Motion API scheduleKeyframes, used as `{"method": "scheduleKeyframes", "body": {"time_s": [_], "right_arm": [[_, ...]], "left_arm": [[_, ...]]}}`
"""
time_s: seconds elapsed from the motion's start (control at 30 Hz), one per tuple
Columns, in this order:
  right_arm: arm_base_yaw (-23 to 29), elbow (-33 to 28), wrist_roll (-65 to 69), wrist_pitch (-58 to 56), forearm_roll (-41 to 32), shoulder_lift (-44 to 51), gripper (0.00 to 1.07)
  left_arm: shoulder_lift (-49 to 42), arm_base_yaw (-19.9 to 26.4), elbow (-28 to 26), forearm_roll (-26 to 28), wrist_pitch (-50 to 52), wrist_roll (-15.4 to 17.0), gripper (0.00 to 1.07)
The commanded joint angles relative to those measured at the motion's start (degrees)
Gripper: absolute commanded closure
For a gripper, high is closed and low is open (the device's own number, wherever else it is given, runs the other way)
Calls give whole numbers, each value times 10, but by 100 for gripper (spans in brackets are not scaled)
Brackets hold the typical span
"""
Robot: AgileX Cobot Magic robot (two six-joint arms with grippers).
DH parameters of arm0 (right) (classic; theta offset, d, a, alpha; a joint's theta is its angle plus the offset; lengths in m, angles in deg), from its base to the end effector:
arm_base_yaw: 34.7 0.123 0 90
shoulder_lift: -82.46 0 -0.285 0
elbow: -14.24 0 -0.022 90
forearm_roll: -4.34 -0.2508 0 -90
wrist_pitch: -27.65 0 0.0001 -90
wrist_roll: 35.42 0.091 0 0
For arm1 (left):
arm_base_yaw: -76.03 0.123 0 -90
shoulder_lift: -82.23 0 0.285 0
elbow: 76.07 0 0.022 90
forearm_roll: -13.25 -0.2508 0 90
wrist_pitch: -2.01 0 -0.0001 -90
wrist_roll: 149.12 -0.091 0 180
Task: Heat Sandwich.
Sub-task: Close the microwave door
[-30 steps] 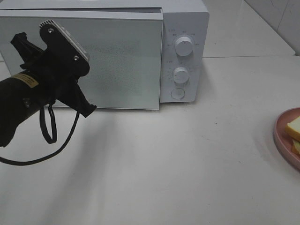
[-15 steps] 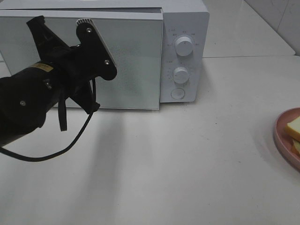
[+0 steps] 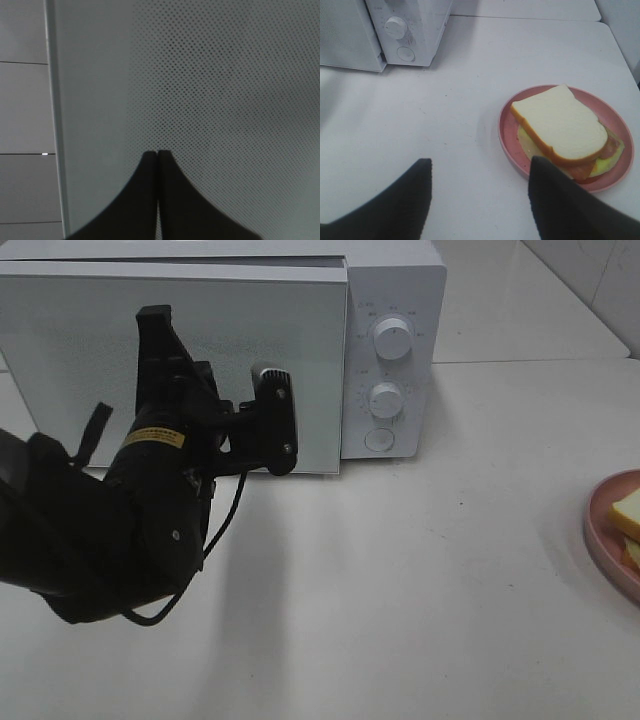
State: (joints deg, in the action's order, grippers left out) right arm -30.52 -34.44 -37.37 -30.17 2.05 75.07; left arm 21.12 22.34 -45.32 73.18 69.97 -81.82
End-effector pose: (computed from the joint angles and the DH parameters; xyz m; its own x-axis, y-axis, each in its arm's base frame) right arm -0.0039 0.0028 0.2810 -0.4022 -0.0422 -0.9146 -0.1088 0.9941 0.0020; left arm 0.2585 -0.2285 0.1591 -0.0044 0.9983 -0.0582 0.0889 0.0584 0.9943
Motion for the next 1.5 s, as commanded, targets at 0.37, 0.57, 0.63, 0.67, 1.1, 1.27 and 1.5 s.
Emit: {"method": "scheduleKeyframes", "body": {"time_s": [0.37,0.57,0.63,0.67,1.1,1.27,1.5], "right_arm": [[0,1,-3,7,2,14,50],[0,1,-3,7,2,14,50],[0,1,-3,7,2,14,50],[0,1,-3,7,2,14,50],[0,1,-3,7,2,14,50],[0,1,-3,7,2,14,50],[0,1,-3,7,2,14,50]], "left_arm": [[16,2,-10,16,22,-3,107],[19,2,-22,28,26,-21,107],[34,2,-36,39,50,-50,107],[41,2,-41,40,59,-52,107],[85,14,-90,45,75,-58,107],[89,30,-103,41,74,-58,107],[89,54,-104,3,70,-58,107]]}}
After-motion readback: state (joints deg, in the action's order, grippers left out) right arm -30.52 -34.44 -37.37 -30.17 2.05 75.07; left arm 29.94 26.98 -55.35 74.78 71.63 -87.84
